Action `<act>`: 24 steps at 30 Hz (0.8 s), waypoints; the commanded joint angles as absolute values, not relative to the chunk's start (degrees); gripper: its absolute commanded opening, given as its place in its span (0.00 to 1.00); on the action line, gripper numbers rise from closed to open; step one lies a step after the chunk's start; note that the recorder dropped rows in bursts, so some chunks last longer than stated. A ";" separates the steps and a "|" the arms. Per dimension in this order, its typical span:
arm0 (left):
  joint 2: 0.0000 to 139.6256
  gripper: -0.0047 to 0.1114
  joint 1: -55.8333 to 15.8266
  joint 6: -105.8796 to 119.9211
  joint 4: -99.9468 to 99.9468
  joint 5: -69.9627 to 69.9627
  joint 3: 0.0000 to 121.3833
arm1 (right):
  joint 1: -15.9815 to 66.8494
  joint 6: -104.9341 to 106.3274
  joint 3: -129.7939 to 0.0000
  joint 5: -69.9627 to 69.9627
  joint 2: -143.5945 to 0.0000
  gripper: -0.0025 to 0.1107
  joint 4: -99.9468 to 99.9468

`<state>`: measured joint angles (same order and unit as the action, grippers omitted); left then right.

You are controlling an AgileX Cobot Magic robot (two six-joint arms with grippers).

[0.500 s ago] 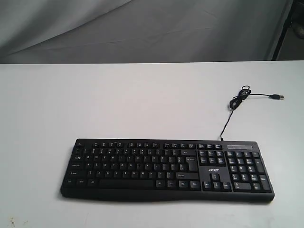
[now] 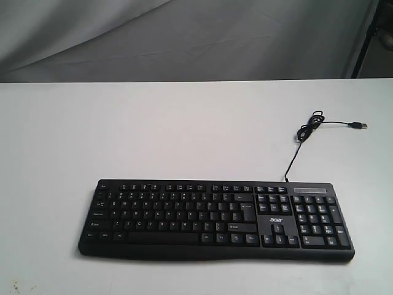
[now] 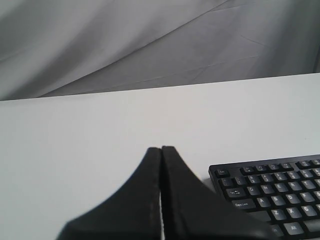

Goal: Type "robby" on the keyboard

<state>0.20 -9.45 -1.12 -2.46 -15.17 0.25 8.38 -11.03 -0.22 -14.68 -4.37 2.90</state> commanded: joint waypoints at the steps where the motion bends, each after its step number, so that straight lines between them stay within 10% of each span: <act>1: 0.00 0.04 -9.82 -1.28 -2.74 -14.76 0.00 | 7.97 -11.08 0.00 -14.47 -4.28 0.02 4.10; 14: 0.00 0.04 -9.82 -1.28 -2.74 -14.76 0.00 | 9.11 -10.27 -35.11 -30.31 -30.07 0.02 5.54; 24: 0.00 0.04 -9.82 -1.28 -2.74 -14.76 0.00 | 34.99 -11.74 -37.00 -27.09 -55.70 0.02 5.54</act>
<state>0.20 -9.45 -1.12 -2.46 -15.17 0.25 30.85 -11.53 -36.18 -29.46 -51.69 5.94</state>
